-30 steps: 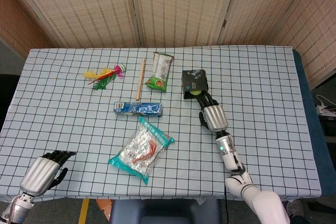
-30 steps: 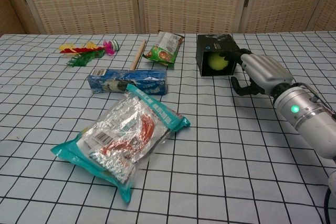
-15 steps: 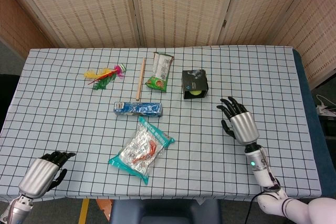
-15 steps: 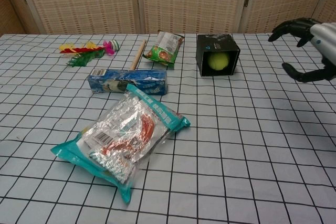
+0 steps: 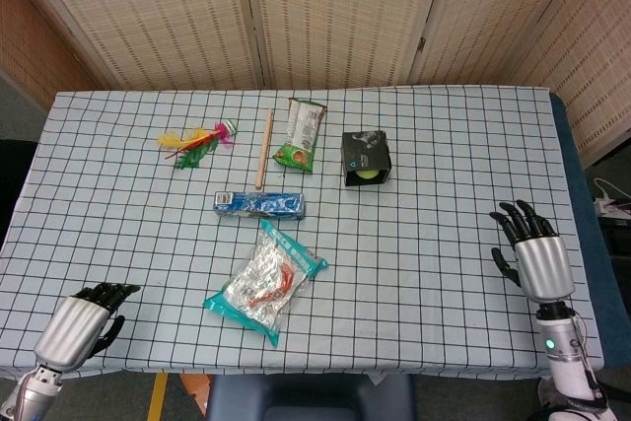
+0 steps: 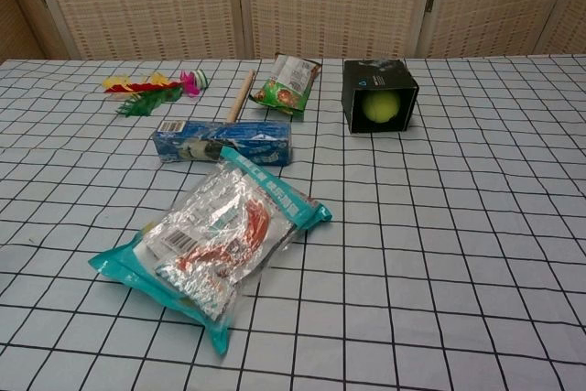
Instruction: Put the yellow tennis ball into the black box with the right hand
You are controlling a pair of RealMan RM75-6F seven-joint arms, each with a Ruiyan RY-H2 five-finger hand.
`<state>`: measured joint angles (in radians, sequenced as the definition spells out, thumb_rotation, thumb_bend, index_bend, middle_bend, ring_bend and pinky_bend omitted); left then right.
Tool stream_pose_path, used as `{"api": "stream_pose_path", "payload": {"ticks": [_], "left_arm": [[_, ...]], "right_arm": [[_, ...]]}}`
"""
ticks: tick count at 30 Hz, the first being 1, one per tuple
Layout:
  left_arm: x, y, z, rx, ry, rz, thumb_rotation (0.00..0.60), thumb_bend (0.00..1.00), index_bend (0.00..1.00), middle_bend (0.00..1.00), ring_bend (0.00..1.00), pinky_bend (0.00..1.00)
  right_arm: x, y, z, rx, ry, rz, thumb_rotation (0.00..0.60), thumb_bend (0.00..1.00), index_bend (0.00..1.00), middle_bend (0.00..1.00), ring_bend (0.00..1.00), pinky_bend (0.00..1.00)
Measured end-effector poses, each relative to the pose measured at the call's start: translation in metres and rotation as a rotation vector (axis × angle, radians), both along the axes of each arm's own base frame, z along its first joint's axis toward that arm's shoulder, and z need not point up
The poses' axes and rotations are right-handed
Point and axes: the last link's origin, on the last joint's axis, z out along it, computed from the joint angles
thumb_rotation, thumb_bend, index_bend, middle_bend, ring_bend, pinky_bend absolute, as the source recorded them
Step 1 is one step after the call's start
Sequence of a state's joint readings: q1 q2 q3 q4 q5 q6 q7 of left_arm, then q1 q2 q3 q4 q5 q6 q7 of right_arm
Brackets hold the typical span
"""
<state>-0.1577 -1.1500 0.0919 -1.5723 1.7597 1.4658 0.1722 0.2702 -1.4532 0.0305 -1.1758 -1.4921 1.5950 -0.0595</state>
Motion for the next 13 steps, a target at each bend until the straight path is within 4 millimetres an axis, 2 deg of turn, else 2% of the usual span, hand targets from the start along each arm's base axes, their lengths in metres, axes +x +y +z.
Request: {"api": "stream_pose_path", "payload": {"ticks": [6,13], "left_arm": [[-0.001,0.001,0.001,0.001,0.002,0.009,0.600,0.50,0.26,0.34,0.33,0.53],[0.000,-0.001,0.001,0.010,0.006,0.006,0.600,0.50,0.26,0.34,0.33,0.53]], "right_arm": [[-0.004,0.008,-0.004,0.044,0.019,-0.105,0.600,0.15,0.07,0.12,0.00,0.20],[-0.002,0.015,-0.005,0.087,0.016,-0.128,0.600,0.15,0.05,0.12,0.00,0.19]]}}
